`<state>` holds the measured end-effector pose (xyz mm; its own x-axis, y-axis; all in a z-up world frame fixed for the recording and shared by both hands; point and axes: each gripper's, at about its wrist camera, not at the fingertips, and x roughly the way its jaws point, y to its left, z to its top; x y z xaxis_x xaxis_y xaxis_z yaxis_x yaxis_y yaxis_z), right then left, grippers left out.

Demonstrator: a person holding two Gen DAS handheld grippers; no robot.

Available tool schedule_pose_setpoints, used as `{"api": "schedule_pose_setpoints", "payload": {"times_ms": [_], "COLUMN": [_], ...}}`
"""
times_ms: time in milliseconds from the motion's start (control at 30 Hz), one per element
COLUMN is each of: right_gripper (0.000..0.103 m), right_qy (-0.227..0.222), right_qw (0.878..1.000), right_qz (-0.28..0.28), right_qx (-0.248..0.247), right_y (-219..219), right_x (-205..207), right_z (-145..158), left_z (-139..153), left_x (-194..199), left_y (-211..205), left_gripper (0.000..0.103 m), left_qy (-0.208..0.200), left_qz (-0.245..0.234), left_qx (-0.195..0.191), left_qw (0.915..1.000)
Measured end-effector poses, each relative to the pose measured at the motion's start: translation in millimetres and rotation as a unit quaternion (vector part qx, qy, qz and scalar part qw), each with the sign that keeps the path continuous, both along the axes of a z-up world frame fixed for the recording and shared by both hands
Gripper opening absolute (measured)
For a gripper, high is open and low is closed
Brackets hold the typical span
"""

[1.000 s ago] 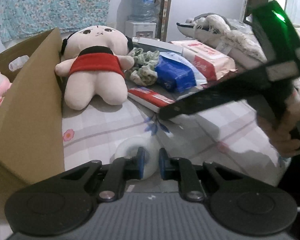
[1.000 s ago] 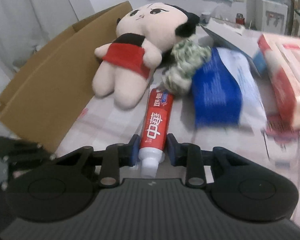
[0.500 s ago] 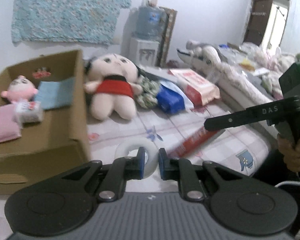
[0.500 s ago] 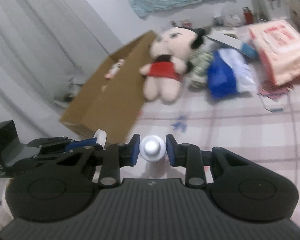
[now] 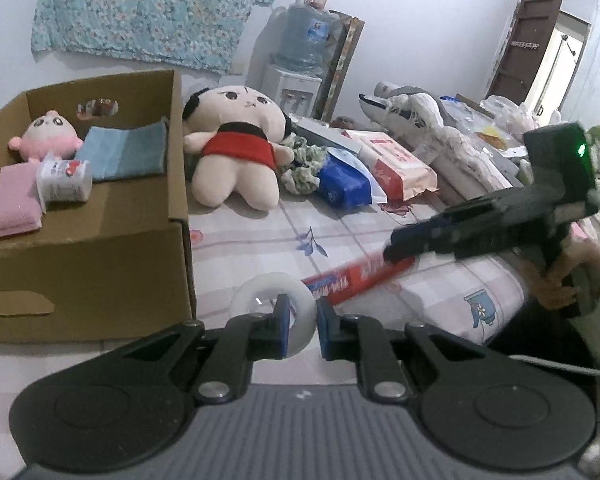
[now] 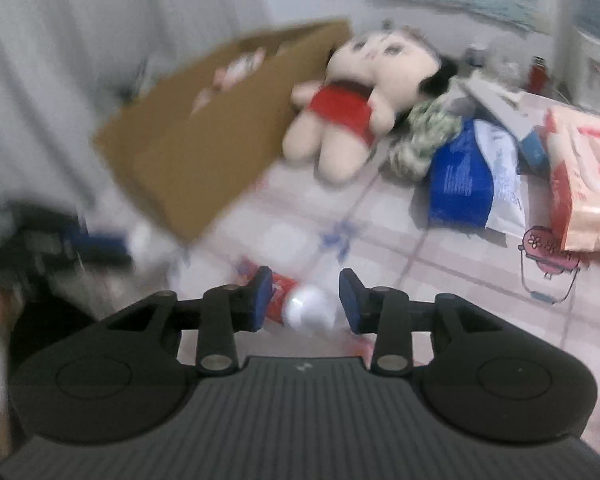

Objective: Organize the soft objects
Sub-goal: 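Carry the tape roll with the left gripper while the right gripper carries the toothpaste toward the box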

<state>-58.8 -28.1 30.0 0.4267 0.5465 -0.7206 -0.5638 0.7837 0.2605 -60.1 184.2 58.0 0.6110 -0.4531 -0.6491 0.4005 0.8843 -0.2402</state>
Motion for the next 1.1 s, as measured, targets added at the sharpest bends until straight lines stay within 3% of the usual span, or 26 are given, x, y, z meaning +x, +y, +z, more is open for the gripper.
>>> {"api": "schedule_pose_setpoints", "payload": {"times_ms": [100, 200, 267, 367, 400, 433, 467, 533, 567, 633, 667, 833, 933, 1000, 1100], "right_gripper": [0.039, 0.053, 0.071, 0.078, 0.076, 0.066, 0.052, 0.040, 0.033, 0.030, 0.029, 0.028, 0.028, 0.028, 0.028], "right_qy": [0.002, 0.010, -0.004, -0.002, -0.009, -0.013, -0.012, 0.021, 0.008, -0.032, -0.034, -0.057, -0.033, -0.049, -0.080], "right_qw": [0.996, 0.994, 0.990, 0.973, 0.964, 0.955, 0.956, 0.977, 0.972, 0.959, 0.960, 0.985, 0.998, 0.999, 0.995], "right_qz": [0.038, 0.077, 0.111, 0.180, 0.205, 0.228, 0.229, 0.165, 0.177, 0.201, 0.192, 0.090, 0.030, 0.020, 0.033], "right_qx": [-0.076, -0.077, -0.087, -0.146, -0.168, -0.187, -0.183, -0.137, -0.154, -0.195, -0.199, -0.137, -0.041, 0.010, 0.041], "right_y": [9, 11, 19, 49, 59, 69, 74, 72, 76, 85, 86, 63, 45, 42, 55], "right_x": [1, 4, 4, 2, -1, -3, -3, 5, 1, -14, -14, -12, -17, -25, -23], "right_z": [-17, -13, -9, -12, -16, -23, -27, -28, -25, -21, -20, -8, 13, 34, 63], "left_z": [-3, -6, -8, -11, -12, -12, -13, -13, -13, -11, -9, 11, 32, 47, 70], "left_x": [3, 6, 8, 12, 13, 13, 14, 15, 16, 16, 16, 7, -1, 0, 7], "left_y": [-1, -1, 0, 0, 0, -1, -1, -1, -1, -1, -2, -4, -1, 7, 26], "left_gripper": [0.015, 0.015, 0.015, 0.015, 0.015, 0.015, 0.015, 0.015, 0.015, 0.015, 0.015, 0.015, 0.015, 0.015, 0.015], "left_qy": [0.003, 0.003, 0.006, 0.011, 0.012, 0.012, 0.012, 0.015, 0.017, 0.018, 0.016, -0.008, -0.032, -0.035, -0.047], "left_qz": [-0.002, -0.003, -0.002, -0.004, -0.003, -0.002, -0.002, -0.004, -0.006, -0.010, -0.012, -0.025, -0.016, 0.000, 0.024], "left_qx": [-0.005, -0.009, -0.008, -0.005, -0.001, 0.003, 0.006, 0.004, 0.003, 0.007, 0.011, 0.012, 0.037, 0.048, 0.072], "left_qw": [1.0000, 0.9999, 1.0000, 0.9999, 0.9999, 0.9999, 0.9999, 0.9999, 0.9998, 0.9998, 0.9997, 0.9996, 0.9987, 0.9982, 0.9960]}}
